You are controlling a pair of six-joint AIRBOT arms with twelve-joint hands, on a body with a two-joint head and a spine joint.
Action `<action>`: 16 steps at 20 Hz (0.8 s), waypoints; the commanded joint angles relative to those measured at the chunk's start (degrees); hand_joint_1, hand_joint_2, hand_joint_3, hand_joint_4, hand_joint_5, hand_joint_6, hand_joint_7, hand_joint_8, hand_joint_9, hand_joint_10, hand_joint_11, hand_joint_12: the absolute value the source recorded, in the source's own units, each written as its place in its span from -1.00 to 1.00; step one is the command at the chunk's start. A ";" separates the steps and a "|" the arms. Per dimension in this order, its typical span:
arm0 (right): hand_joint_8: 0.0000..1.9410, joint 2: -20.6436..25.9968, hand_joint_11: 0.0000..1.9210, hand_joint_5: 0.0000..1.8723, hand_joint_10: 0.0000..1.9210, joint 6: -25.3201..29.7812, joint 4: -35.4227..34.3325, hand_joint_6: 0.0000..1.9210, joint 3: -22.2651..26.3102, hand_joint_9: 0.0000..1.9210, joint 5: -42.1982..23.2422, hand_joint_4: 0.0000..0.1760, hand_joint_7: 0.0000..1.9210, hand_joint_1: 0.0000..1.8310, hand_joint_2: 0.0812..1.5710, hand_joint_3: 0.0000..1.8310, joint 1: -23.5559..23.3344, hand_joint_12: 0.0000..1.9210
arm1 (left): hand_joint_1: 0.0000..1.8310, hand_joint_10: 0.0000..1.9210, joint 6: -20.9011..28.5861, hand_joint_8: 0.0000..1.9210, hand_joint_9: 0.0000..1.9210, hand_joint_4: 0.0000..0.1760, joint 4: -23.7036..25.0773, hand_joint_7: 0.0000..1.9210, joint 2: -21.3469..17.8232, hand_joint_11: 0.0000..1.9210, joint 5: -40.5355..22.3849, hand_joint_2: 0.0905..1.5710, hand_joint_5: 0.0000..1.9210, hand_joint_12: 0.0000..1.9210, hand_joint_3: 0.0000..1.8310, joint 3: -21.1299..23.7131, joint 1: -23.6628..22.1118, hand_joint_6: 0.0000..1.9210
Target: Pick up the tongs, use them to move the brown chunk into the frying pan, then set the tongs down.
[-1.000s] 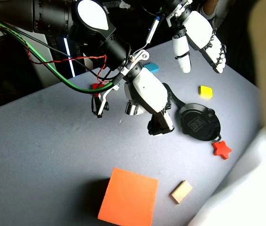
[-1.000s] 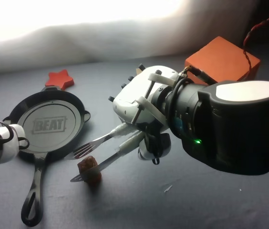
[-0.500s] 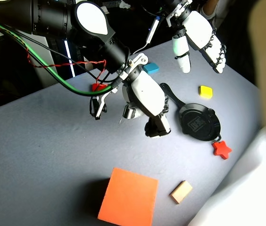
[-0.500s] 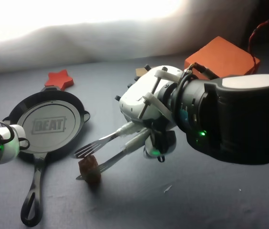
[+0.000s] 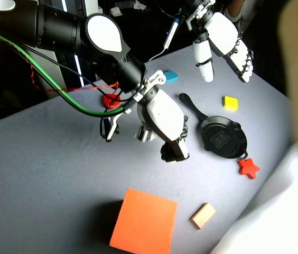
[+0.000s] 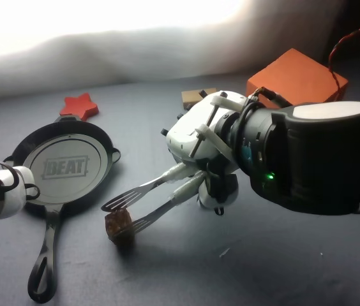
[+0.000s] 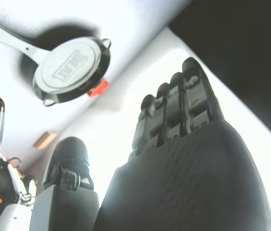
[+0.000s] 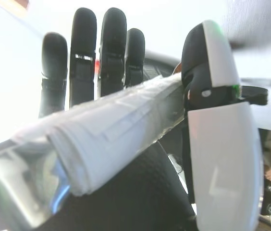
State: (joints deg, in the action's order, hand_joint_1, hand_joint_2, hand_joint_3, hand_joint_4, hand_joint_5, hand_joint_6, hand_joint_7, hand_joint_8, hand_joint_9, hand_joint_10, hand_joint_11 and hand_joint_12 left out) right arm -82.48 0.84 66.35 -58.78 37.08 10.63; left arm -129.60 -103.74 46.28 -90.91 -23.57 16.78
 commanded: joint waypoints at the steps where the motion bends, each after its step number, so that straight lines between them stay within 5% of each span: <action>1: -0.99 -0.17 -0.67 -0.18 -0.38 0.25 3.08 -0.72 -0.19 -0.23 -1.60 -1.00 0.05 -0.01 0.51 -1.00 -0.18 0.56 | -0.93 -1.00 -0.33 -1.00 -1.00 -0.76 5.30 -1.00 -0.10 -1.00 -3.38 0.62 -1.00 -0.83 -1.00 -0.07 -0.49 -1.00; 7: -0.97 -2.74 -0.60 -0.11 -0.35 0.88 3.07 -0.70 -2.14 -0.18 -1.85 -1.00 0.11 -0.02 0.51 -1.00 0.42 0.55 | -0.92 -1.00 -0.33 -1.00 -1.00 -0.74 5.30 -1.00 -0.03 -1.00 -3.38 0.61 -1.00 -0.77 -1.00 -0.08 -0.52 -1.00; 8: -0.94 -2.92 -0.47 -0.11 -0.32 1.16 3.07 0.06 -2.29 -0.08 -1.85 -1.00 0.18 0.13 0.49 -0.99 0.50 0.53 | -0.93 -1.00 -0.33 -1.00 -1.00 -0.73 5.30 -1.00 -0.02 -1.00 -3.38 0.61 -1.00 -0.78 -1.00 -0.09 -0.52 -1.00; 9: -0.93 -3.01 -0.42 -0.12 -0.30 1.18 3.07 0.23 -2.31 -0.04 -1.85 -1.00 0.23 0.15 0.50 -0.99 0.56 0.53 | -0.92 -1.00 -0.33 -1.00 -1.00 -0.73 5.30 -1.00 -0.02 -1.00 -3.38 0.62 -1.00 -0.81 -1.00 -0.09 -0.52 -1.00; 11: -0.86 -3.00 -0.27 -0.08 -0.16 1.44 3.06 0.25 -2.25 0.12 -1.75 -1.00 0.39 0.13 0.49 -1.00 0.69 0.57 | -0.93 -1.00 -0.33 -1.00 -1.00 -0.74 5.30 -1.00 -0.02 -1.00 -3.38 0.63 -1.00 -0.83 -1.00 -0.09 -0.52 -1.00; 12: -0.84 -2.92 -0.22 0.05 -0.12 1.42 3.06 -0.08 -2.20 0.17 -1.39 -1.00 0.44 -0.20 0.60 -0.98 0.68 0.58 | -0.94 -1.00 -0.33 -1.00 -1.00 -0.71 5.30 -1.00 -0.02 -1.00 -3.38 0.62 -1.00 -0.81 -1.00 -0.09 -0.53 -1.00; 13: -0.79 -2.78 -0.19 0.17 0.04 1.40 3.06 -0.22 -2.15 0.24 -1.04 -1.00 0.54 -0.41 0.70 -0.98 0.65 0.69 | -0.94 -1.00 -0.33 -1.00 -1.00 -0.76 5.30 -1.00 -0.02 -1.00 -3.38 0.63 -1.00 -0.85 -1.00 -0.09 -0.53 -1.00; 14: 0.13 -2.56 0.07 0.32 0.58 1.40 3.06 0.26 -2.04 0.49 -0.96 -1.00 0.63 -0.44 0.75 -0.98 0.63 0.94 | -0.94 -1.00 -0.33 -1.00 -1.00 -0.76 5.30 -1.00 -0.02 -1.00 -3.38 0.63 -1.00 -0.83 -1.00 -0.09 -0.53 -1.00; 15: 0.56 -2.29 0.34 0.42 0.83 1.40 3.06 0.56 -1.85 0.65 -0.96 0.42 0.68 -0.38 0.77 -0.99 0.63 0.99 | -0.92 -1.00 -0.33 -1.00 -1.00 -0.75 5.30 -1.00 -0.02 -1.00 -3.38 0.62 -1.00 -0.82 -1.00 -0.09 -0.53 -1.00; 16: 0.80 -1.95 0.60 0.52 0.97 1.18 3.06 0.83 -1.50 0.78 -0.96 0.88 0.74 -0.25 0.80 -0.99 0.66 1.00 | -0.93 -1.00 -0.33 -1.00 -1.00 -0.77 5.30 -1.00 -0.02 -1.00 -3.38 0.63 -1.00 -0.83 -1.00 -0.09 -0.54 -1.00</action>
State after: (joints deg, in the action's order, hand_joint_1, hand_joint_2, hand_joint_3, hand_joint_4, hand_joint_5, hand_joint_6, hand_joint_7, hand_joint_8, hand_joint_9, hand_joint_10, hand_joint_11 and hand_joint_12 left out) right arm -84.55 2.09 66.63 -60.47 37.10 11.70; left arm -129.62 -103.77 46.33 -90.94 -23.57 16.78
